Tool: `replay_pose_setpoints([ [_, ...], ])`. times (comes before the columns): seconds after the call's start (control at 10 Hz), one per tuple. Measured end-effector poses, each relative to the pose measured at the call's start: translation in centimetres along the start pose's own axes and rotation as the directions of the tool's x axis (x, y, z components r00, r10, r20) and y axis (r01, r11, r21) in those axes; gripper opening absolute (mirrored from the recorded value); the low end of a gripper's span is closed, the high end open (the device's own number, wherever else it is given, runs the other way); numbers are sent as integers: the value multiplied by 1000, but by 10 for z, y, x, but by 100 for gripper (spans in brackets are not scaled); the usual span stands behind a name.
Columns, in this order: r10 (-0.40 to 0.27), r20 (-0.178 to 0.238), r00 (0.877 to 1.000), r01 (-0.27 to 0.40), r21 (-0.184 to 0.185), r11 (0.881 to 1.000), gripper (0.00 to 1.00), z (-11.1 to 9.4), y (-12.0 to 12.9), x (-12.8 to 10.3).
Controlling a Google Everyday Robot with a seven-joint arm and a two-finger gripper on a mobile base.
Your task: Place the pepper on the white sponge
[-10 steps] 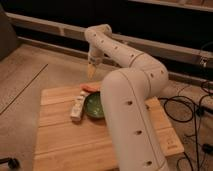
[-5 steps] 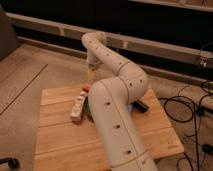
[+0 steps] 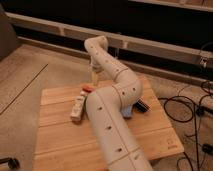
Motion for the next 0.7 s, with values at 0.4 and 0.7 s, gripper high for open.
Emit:
replay_pose_setpoints([
  [0.4,-19,-20,1000,19,17,1000,65,12,-2,-1],
  [0.7,-50,-22,998,50,2,999,65,36,5,-10],
])
